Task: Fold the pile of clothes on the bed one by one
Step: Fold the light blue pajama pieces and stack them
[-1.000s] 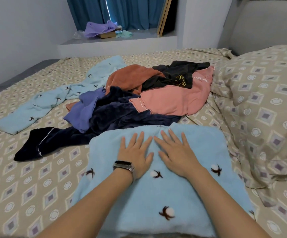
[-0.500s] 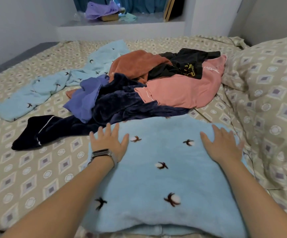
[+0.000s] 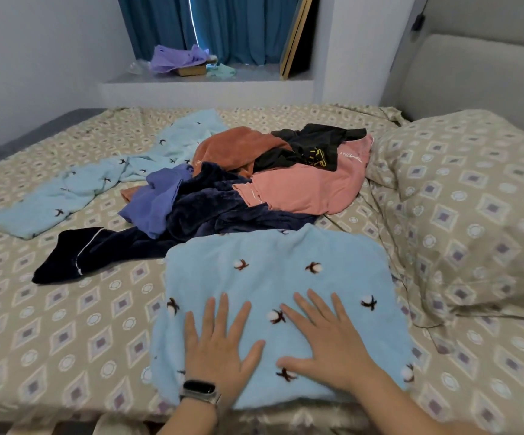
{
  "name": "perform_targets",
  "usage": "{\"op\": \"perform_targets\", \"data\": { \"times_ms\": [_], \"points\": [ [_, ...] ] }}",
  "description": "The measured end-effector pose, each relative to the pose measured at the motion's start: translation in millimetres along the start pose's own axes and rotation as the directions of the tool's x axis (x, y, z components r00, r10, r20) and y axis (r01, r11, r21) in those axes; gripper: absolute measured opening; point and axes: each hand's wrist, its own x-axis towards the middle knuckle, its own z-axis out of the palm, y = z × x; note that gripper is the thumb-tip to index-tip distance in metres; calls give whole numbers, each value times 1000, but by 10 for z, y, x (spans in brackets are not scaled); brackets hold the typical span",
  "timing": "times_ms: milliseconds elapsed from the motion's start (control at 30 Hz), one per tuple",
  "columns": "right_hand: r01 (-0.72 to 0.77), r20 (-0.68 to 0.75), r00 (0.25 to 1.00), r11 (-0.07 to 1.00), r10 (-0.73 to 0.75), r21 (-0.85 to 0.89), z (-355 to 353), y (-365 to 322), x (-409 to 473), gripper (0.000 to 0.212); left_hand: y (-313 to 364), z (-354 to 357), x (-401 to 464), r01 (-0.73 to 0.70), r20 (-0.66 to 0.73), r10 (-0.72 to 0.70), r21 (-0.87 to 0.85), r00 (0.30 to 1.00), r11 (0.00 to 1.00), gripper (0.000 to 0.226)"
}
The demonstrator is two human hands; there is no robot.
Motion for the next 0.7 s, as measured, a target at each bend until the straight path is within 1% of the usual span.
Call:
{"op": "perform_targets", "data": {
  "times_ms": [33, 67, 100, 167, 200, 267, 333, 367, 400, 433, 467, 500, 533, 567, 633, 667, 700],
  "points": [
    [-31, 28, 999, 1000, 31, 1, 4, 23, -60, 91, -74, 46, -34, 0, -6, 0, 22, 1000, 1000, 69],
    [-49, 27, 998, 999, 48, 24, 28, 61, -98, 92, -146, 74, -48, 4, -9, -4, 36, 1000, 999, 69],
    [-66, 57, 996, 995, 62, 74, 19, 102, -146, 93, -217, 79, -61, 9, -23, -8, 45, 1000, 999, 69],
    [-65, -19, 997, 985, 69, 157, 67, 216, -249, 94, -326, 63, -96, 21, -17, -20, 49, 1000, 999, 71],
    [-94, -4, 995, 977, 97, 192, 78, 273, -301, 93, -378, 79, -114, 28, -20, -27, 51, 999, 998, 71],
    [-193, 3, 980, 956, 197, 221, 59, 371, -356, 91, -460, 121, -133, 46, -33, -44, 90, 999, 995, 70],
    [-366, 17, 926, 889, 376, 275, 41, 451, -393, 95, -445, 96, -149, 63, -8, -63, 67, 998, 996, 69],
    [-467, 45, 876, 823, 479, 322, 15, 493, -401, 103, -424, 71, -139, 66, -7, -66, 46, 998, 997, 68],
    [-557, 83, 810, 716, 581, 420, -7, 546, -399, 115, -383, 13, -134, 87, 2, -87, 6, 996, 996, 68],
    [-610, 128, 742, 583, 658, 537, -22, 609, -391, 130, -326, -60, -126, 101, 16, -100, -27, 995, 995, 68],
    [-633, 183, 682, 447, 708, 632, -5, 687, -374, 143, -276, -120, -111, 92, -44, -94, -35, 995, 995, 68],
    [-634, 211, 647, 364, 733, 682, -13, 736, -356, 148, -227, -168, -93, 69, -88, -73, -55, 993, 996, 65],
    [-634, 233, 630, 317, 741, 705, -28, 771, -345, 145, -163, -226, -85, 13, -118, -20, -60, 993, 998, 60],
    [-619, 235, 630, 295, 740, 727, -56, 786, -333, 132, -80, -293, -76, -71, -134, 67, -29, 989, 997, 55],
    [-532, 228, 646, 216, 728, 819, -112, 768, -307, 84, 93, -386, -63, -235, -183, 236, 26, 955, 972, 52],
    [-471, 238, 665, 150, 707, 869, -123, 769, -286, 65, 184, -430, -58, -281, -222, 284, 45, 933, 959, 52],
    [-422, 246, 677, 92, 694, 902, -116, 786, -262, 56, 267, -394, -51, -300, -214, 303, 48, 929, 953, 52]
  ]
}}
